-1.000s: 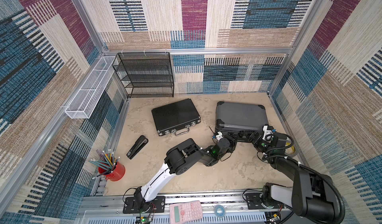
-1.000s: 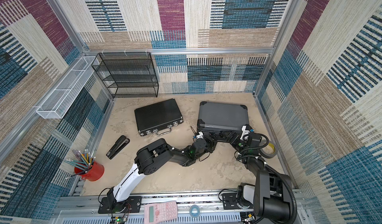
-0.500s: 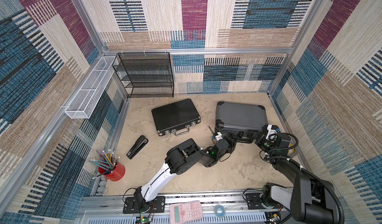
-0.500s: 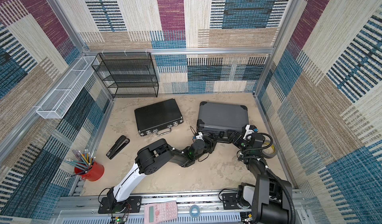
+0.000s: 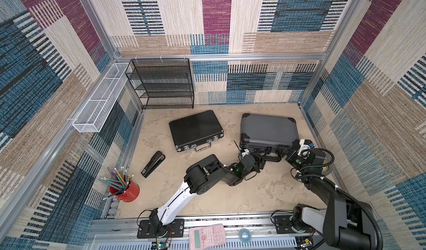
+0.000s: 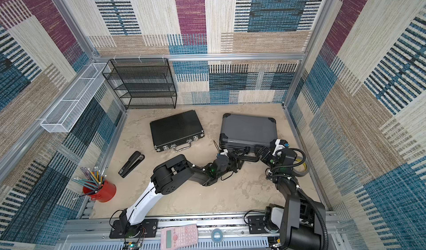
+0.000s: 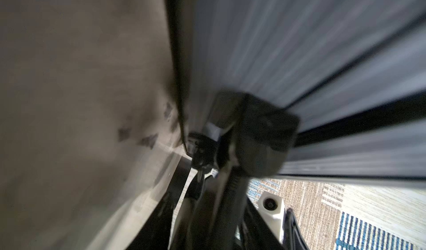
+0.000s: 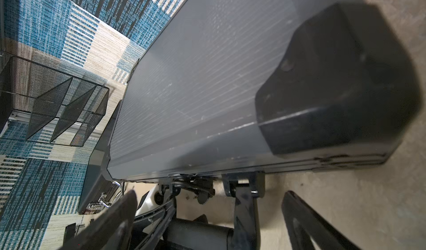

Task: Open the poker set cases
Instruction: Place the poker set case at the center of the board.

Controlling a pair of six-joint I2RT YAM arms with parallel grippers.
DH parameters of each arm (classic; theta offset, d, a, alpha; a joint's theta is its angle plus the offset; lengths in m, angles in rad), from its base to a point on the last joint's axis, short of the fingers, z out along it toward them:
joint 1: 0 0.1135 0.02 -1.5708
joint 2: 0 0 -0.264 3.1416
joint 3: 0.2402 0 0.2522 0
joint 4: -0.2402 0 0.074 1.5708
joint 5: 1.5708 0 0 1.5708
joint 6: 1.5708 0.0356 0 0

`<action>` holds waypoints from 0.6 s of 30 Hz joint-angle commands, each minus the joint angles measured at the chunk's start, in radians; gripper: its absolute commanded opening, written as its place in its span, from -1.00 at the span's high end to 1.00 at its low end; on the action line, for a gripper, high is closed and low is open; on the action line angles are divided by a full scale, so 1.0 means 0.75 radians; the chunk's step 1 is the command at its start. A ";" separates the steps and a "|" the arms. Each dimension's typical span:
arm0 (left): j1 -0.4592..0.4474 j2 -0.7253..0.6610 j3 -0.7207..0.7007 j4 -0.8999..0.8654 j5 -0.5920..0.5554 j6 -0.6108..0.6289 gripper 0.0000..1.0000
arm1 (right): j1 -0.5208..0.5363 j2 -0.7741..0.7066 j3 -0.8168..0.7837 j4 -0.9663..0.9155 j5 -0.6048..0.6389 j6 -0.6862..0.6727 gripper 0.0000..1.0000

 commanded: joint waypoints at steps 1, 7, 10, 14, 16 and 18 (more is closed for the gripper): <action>-0.001 -0.011 -0.020 -0.028 0.061 -0.032 -0.07 | -0.007 0.003 0.006 0.029 0.028 -0.016 -0.99; -0.006 -0.058 -0.065 -0.048 0.071 -0.016 -0.26 | -0.015 0.011 0.012 0.031 0.021 -0.015 -0.99; -0.007 -0.073 -0.077 -0.054 0.079 -0.008 -0.41 | -0.017 0.004 0.017 0.023 0.021 -0.014 -0.99; -0.008 -0.107 -0.091 -0.104 0.115 0.025 -0.54 | -0.018 -0.011 0.018 0.013 0.026 -0.025 -0.99; -0.010 -0.131 -0.102 -0.140 0.136 0.055 -0.60 | -0.020 -0.022 0.015 0.009 0.028 -0.032 -0.99; -0.011 -0.152 -0.111 -0.169 0.155 0.083 -0.63 | -0.020 -0.033 0.009 0.010 0.027 -0.037 -0.99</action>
